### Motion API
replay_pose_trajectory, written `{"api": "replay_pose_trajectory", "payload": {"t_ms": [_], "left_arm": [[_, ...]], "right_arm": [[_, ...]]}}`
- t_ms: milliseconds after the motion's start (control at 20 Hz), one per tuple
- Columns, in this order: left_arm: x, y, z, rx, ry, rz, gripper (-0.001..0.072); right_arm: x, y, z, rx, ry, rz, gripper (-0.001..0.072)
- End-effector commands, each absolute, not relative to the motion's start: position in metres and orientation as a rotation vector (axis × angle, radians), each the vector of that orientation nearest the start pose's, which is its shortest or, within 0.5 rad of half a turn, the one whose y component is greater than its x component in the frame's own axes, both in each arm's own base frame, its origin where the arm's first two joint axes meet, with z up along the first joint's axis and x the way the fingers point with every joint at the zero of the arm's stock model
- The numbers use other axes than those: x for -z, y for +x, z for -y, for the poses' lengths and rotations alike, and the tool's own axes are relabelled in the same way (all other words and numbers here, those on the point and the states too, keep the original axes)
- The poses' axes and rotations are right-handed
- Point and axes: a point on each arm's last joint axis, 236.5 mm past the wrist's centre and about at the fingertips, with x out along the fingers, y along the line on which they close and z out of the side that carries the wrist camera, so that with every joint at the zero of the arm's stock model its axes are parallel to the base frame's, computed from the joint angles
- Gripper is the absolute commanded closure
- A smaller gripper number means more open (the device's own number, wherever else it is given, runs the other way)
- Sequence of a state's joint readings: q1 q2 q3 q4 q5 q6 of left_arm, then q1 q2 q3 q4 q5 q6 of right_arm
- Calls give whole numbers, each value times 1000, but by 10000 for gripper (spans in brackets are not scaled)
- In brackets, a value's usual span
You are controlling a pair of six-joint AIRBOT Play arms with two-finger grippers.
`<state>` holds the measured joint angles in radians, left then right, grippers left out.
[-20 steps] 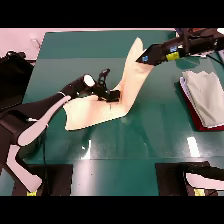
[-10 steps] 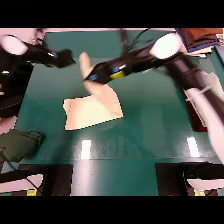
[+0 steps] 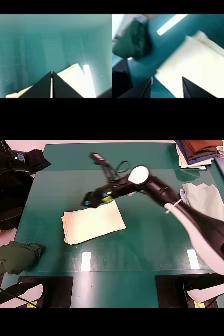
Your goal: Fold the shirts.
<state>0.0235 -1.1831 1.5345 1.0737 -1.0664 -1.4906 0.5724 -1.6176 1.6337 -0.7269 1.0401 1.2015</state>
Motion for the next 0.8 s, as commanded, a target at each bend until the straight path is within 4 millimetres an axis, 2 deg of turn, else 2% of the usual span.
{"api": "replay_pose_trajectory", "payload": {"t_ms": [0, 50, 100, 150, 200, 300, 450, 650, 700, 750], "left_arm": [[-235, 440, 87, 337, -307, -700, 678], [-236, 440, 87, 337, -307, -698, 678], [-236, 440, 88, 339, -310, -697, 678], [-237, 441, 87, 339, -310, -695, 678], [-237, 441, 87, 339, -311, -692, 678], [-238, 442, 87, 337, -310, -685, 678], [-240, 444, 87, 335, -311, -677, 678], [-240, 444, 87, 337, -311, -675, 678], [-240, 444, 87, 337, -312, -675, 678], [-240, 444, 87, 337, -311, -675, 678]], "right_arm": [[-42, 395, -288, -821, 171, -1188, 274], [-23, 397, -261, -762, 225, -1239, 220], [-4, 397, -238, -709, 305, -1286, 89], [11, 397, -223, -671, 383, -1323, 80], [24, 395, -217, -649, 469, -1357, 81], [44, 391, -221, -646, 579, -1411, 88], [59, 385, -260, -727, 626, -1435, 89], [67, 368, -339, -871, 601, -1477, 103], [68, 365, -359, -904, 586, -1476, 206], [69, 363, -375, -933, 558, -1471, 261]]}}
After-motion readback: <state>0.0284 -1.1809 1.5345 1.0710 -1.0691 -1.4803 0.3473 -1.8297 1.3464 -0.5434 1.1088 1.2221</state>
